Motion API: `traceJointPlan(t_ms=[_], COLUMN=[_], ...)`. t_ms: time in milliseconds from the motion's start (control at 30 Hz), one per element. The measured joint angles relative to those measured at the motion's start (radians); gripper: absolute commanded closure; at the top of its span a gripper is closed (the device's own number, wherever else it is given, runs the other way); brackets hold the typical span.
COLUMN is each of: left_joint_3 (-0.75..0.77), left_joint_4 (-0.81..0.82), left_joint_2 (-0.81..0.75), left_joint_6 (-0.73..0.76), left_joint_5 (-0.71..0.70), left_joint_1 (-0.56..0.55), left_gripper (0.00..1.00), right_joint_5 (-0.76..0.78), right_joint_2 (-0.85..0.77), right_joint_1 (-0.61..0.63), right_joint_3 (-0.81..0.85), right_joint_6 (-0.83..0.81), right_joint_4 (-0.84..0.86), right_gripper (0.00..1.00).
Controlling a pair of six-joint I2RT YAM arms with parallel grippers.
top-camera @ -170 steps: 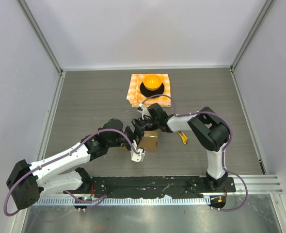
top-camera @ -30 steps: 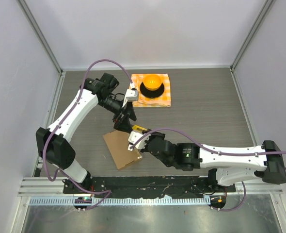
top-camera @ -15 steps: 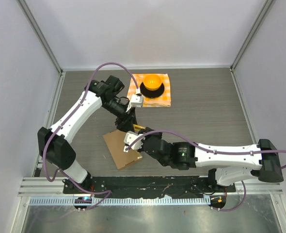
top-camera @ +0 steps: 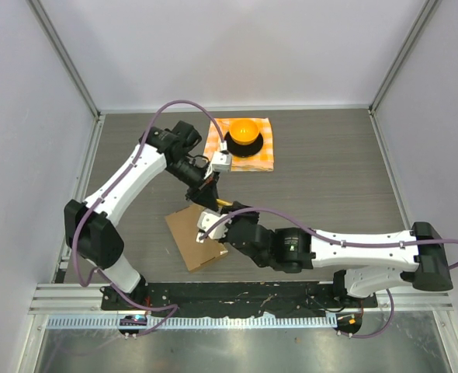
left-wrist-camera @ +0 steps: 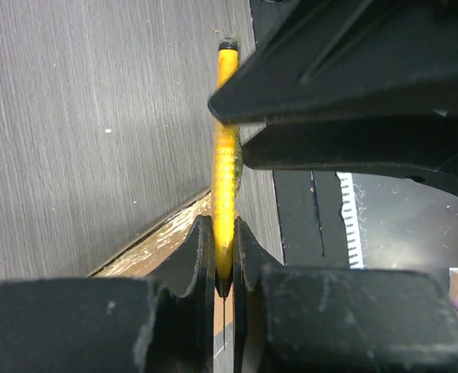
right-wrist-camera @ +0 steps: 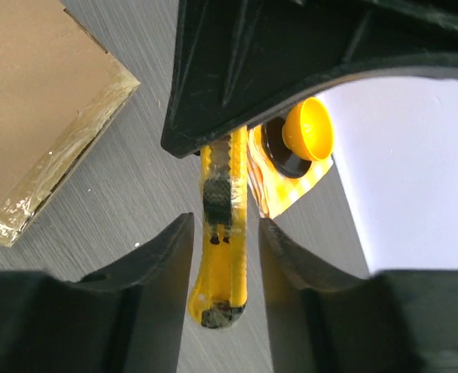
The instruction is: Unpack the express box
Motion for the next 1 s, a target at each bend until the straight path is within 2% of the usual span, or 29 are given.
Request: traceJointPlan(t_ms=[100,200,333,467,567,700,833,1000], left_joint_3=[0.021,0.089,0.271,0.363,0.336,0.240,0.122,-0.002], left_joint_4=[-0.004,-0.009,-0.005,0.008,0.010,0.007,0.035,0.248], left_joint_2=[0.001,0.002,0.005,0.003,-0.001,-0.033,-0.117,-0.238], left_joint_6=[0.002,0.000,-0.029,-0.087,-0.107,-0.149,-0.328,-0.588], left_joint_5=[0.014,0.049,0.129,0.276,0.367,0.426,0.454,0.480], left_joint_1=[0.013,0.060,0.168,0.275,0.326,0.334,0.332,0.346], left_gripper=[1.00,1.00,1.00,1.00,1.00,1.00,1.00,1.00], right_joint_5=[0.004,-0.041,-0.192,-0.358,-0.526,-0.753,-0.924,-1.061], right_joint_2=[-0.040,-0.154,-0.338,-0.393,-0.354,-0.255,-0.153,-0.060], right_joint_1=[-0.001,-0.034,-0.185,-0.323,-0.411,-0.530,-0.633,-0.664], right_joint_3=[-0.003,-0.012,-0.030,-0.043,-0.053,-0.084,-0.117,-0.125], right_joint_6=[0.061,0.166,0.330,0.464,0.556,0.686,0.837,0.968], right_joint_4=[0.000,0.002,0.036,0.094,0.166,0.316,0.536,0.797], right_gripper=[0.31,0.23,0.17,0.16,0.16,0.16,0.16,0.19])
